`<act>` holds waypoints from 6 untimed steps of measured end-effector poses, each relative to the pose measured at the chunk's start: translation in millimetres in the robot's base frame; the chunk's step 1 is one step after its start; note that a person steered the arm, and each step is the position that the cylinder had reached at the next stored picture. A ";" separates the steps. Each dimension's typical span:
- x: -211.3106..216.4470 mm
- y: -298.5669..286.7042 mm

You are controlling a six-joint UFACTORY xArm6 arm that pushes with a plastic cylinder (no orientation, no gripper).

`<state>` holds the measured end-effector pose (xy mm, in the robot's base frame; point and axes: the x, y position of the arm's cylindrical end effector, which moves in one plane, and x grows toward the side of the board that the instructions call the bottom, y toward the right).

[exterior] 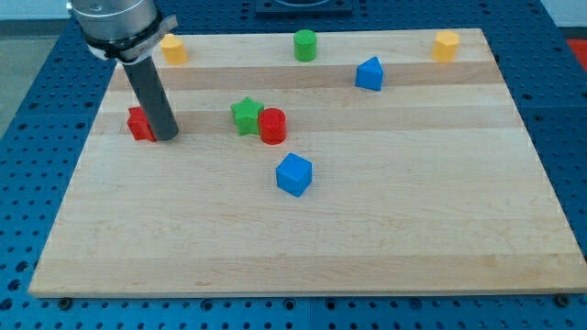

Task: Separate green star and red circle

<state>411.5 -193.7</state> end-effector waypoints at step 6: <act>3.7 93.1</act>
